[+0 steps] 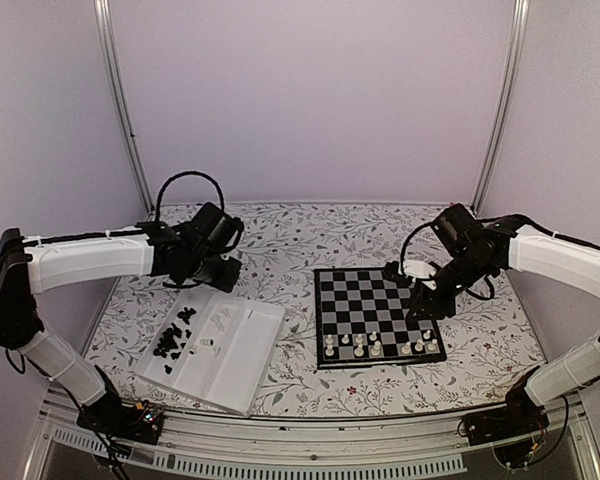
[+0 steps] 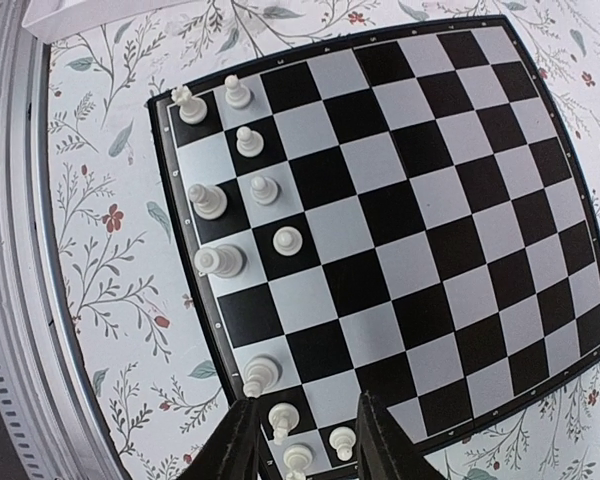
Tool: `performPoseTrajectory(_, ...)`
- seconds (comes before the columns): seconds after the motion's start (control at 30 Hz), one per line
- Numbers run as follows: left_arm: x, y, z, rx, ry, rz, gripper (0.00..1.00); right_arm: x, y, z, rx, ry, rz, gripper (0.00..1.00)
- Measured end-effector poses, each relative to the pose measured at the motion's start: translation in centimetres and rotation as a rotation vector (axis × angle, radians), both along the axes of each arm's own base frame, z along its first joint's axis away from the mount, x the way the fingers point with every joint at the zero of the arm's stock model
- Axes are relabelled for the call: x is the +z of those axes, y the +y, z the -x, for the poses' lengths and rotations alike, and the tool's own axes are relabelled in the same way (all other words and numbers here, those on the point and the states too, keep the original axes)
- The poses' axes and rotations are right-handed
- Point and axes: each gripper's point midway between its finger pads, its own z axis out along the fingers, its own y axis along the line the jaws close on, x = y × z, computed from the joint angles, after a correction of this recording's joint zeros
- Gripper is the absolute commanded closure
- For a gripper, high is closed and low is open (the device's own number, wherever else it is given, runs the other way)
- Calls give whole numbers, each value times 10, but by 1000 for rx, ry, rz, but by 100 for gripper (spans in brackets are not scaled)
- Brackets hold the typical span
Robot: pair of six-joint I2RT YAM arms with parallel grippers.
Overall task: Set up the chess pieces on the board
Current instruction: Place the chess piece on the chessboard, then pick up the chess piece from the storage box.
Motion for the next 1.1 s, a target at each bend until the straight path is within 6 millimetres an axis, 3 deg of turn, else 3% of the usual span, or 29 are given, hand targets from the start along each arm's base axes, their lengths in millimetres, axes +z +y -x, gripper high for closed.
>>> performPoseTrajectory(0.17,-43,20,30,33,153,-40,86,7,9,-5,6,-1,-40,65)
performPoseTrajectory(0.33,-69,22,38,40,225,-66,86,5,12,-3,13,21,-53,65)
performPoseTrajectory(0.4,-80,23,39,47,251,-85,83,6,14,-2,14,26,-60,65)
performPoseTrajectory(0.53,-101,28,42,77,307,-136,68,6,15,-2,12,30,-67,65)
performPoseTrajectory(0.7,-100,32,45,63,325,-175,60,7,16,-2,8,31,-73,65)
performPoseTrajectory(0.9,-89,29,41,42,327,-185,62,8,17,-4,7,24,-82,65)
performPoseTrajectory(1.1,-92,34,52,-60,381,-256,61,5,19,-3,12,26,-93,65)
